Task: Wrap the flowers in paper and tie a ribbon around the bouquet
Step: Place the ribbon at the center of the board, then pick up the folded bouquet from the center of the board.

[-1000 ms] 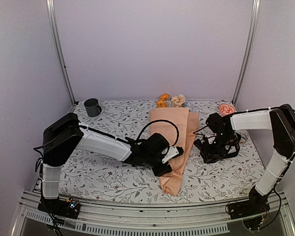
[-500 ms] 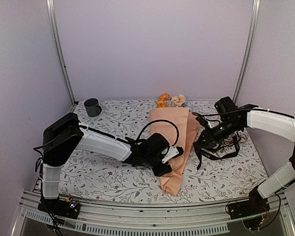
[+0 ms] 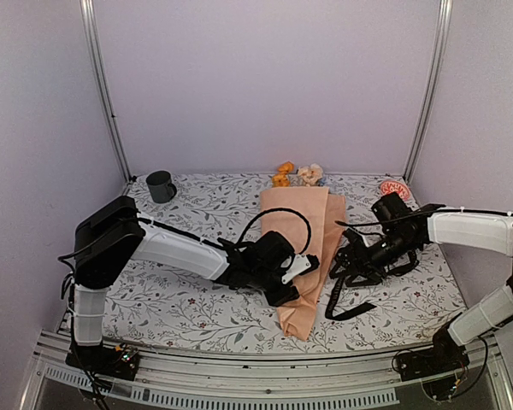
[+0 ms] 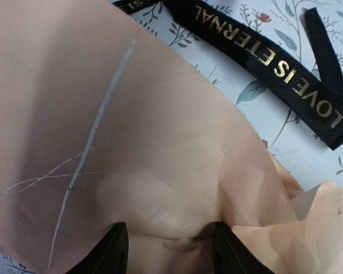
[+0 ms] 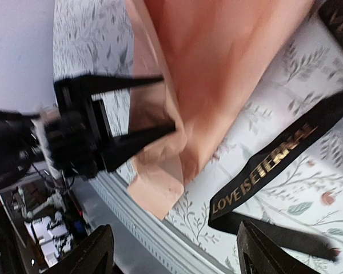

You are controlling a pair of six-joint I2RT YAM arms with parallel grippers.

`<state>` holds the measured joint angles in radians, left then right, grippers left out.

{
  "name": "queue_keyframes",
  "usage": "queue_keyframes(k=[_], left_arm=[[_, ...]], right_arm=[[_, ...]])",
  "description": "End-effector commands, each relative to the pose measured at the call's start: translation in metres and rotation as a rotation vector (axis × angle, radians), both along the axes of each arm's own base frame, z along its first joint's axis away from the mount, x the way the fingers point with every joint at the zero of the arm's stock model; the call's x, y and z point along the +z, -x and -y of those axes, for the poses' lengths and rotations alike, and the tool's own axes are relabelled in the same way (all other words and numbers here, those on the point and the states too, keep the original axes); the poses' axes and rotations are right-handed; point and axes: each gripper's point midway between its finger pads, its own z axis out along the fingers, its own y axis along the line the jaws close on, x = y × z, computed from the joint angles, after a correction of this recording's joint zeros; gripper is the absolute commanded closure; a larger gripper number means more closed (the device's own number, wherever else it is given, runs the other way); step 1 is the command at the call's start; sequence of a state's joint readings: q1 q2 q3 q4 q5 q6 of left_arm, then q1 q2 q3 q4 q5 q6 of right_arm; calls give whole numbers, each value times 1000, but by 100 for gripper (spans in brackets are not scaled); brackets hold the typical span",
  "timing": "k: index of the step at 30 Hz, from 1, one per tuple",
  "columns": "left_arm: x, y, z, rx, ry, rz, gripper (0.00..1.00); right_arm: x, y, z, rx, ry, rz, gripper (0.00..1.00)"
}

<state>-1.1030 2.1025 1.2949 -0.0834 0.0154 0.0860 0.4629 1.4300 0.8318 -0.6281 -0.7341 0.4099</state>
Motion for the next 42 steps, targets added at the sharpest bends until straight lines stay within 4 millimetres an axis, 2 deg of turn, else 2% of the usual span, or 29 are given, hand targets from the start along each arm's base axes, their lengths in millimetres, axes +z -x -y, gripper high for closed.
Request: queue_keyframes(k=[1, 4, 6, 8, 12, 16, 21, 26, 28, 32, 34, 37, 40, 42], left_arm=[[-52, 34, -33, -41, -172, -129, 49], [-52, 34, -33, -40, -170, -128, 49], [-52, 34, -34, -38, -173, -126, 48], [-52, 34, -34, -38, -171, -125, 48], [-52, 34, -32, -43, -167, -130, 48], [-52, 33, -33, -38, -171, -124, 48], [-54, 35, -34, -40, -172, -129, 48], [-54, 34, -33, -38, -170, -132, 48], [-54, 34, -33, -37, -170, -130, 48], [-49, 32, -33, -34, -167, -117, 47], [-43, 29, -31, -26, -155, -101, 47], [-14, 22, -20, -15, -97, -70, 46], [35, 22, -1, -46, 8, -35, 41], [71, 29, 14, -96, 86, -9, 37]], right_arm=[[26, -59, 8, -190, 1, 171, 24], [23, -67, -2, -253, -85, 162, 25], [8, -66, -4, -289, -101, 110, 24], [-4, -66, -9, -290, -97, 90, 20], [-15, -68, -30, -252, -104, 83, 11], [-35, -64, -36, -245, -106, 42, 9], [-45, -63, -44, -230, -111, 17, 11], [-55, -68, -49, -232, -127, 4, 23], [-58, -68, -54, -220, -152, -10, 33], [-46, -68, -64, -186, -239, -10, 81], [-45, -69, -65, -190, -240, -4, 98], [-44, -70, -66, -185, -245, -5, 99], [-41, -73, -68, -179, -254, -2, 99], [-39, -76, -71, -174, -260, 4, 99]])
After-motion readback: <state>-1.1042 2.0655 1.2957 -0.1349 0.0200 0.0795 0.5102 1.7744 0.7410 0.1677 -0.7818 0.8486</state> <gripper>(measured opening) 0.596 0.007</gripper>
